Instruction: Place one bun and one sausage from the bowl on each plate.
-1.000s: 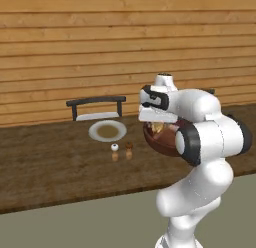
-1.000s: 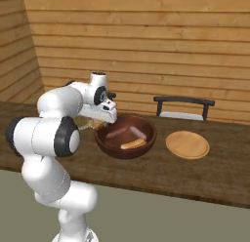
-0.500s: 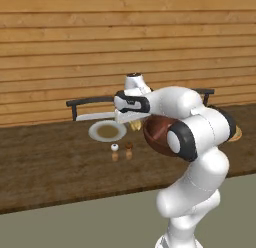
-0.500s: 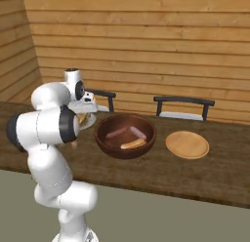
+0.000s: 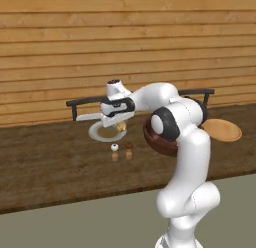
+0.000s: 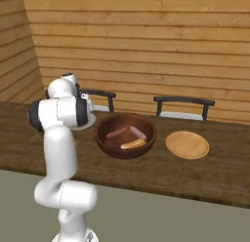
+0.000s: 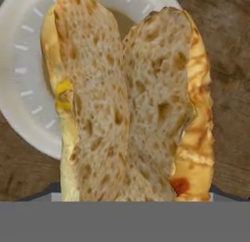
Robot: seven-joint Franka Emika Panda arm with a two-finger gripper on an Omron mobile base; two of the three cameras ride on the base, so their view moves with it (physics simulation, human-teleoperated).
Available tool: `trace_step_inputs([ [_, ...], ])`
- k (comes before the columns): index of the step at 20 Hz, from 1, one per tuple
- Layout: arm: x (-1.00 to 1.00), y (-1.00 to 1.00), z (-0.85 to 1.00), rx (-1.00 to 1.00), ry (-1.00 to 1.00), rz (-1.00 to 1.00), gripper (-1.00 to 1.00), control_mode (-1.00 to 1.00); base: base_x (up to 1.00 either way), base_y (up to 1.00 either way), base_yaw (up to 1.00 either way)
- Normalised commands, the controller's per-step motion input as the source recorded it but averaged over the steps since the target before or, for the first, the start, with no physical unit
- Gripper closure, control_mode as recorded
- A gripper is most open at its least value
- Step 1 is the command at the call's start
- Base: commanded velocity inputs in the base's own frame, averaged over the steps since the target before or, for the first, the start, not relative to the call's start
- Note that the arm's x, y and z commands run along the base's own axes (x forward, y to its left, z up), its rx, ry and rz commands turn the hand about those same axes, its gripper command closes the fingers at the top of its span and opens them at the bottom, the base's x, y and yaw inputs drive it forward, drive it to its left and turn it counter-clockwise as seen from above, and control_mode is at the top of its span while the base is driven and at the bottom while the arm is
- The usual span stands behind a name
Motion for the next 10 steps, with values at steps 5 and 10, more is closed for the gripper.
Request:
trace_step_inputs([
  [5,0.45,0.02,-0.23,-0.07,0.15,0.01,1.0,-1.0,0.0,0.0,0.0],
  [10,0.0,0.0,-0.69,0.01,0.06,0.0,1.0,-1.0,0.0,0.0,0.0],
])
